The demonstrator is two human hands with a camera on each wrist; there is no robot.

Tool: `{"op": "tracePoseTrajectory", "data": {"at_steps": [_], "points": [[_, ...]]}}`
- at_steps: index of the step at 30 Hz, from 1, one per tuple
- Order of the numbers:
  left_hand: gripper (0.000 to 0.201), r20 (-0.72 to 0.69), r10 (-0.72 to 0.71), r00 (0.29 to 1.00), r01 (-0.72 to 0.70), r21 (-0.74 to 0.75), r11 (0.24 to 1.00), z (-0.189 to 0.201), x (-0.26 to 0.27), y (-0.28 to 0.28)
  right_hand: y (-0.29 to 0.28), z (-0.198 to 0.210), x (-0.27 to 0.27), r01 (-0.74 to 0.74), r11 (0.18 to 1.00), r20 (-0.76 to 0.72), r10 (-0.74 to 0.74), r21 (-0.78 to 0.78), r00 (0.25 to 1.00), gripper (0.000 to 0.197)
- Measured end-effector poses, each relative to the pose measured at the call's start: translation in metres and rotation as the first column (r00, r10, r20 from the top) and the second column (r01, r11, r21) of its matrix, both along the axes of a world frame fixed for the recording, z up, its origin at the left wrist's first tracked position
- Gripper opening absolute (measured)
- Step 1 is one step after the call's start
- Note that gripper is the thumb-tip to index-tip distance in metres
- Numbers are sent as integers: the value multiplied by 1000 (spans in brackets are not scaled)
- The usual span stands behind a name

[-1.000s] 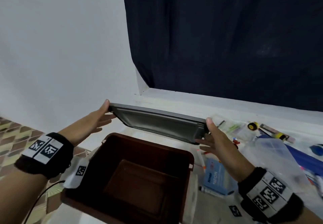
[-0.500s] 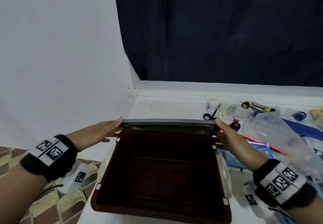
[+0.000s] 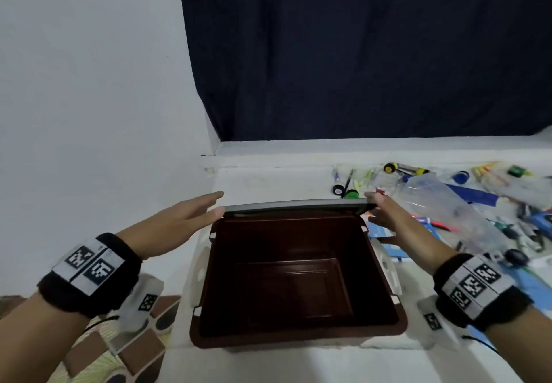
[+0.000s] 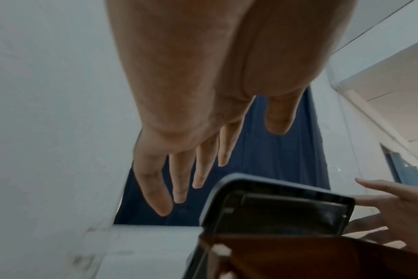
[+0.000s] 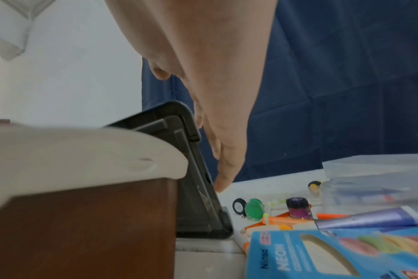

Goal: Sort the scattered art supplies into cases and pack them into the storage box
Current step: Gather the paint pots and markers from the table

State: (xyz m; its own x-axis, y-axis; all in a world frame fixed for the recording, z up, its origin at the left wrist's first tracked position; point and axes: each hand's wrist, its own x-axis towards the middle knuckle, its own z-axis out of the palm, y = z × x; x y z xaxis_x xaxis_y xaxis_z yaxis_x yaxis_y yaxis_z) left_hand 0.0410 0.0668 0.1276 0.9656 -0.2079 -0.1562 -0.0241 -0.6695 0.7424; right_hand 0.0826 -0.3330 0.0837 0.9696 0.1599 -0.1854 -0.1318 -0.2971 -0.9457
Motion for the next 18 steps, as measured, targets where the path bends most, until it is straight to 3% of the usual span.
{"op": "tracePoseTrajectory", "data": {"at_steps": [3,8,12,18], "points": [[57,119,-57,991,53,42,998,19,-12,-15,-2,10,-15,42,999,168,-41,1,985,57],[48,208,-113,972,121,-25,992,41,-37,-62,-21,19,-45,87,996,416,-90,26,905,35],[27,352,-40,935,82,-104,991,51,-61,-125,-59,17,-70,120,992,529,-126,46,839,13],[37,481,12,877,134,-268,954,37,-88,-238,-165,-6,-98,109,991,567,-43,-84,823,13]]}}
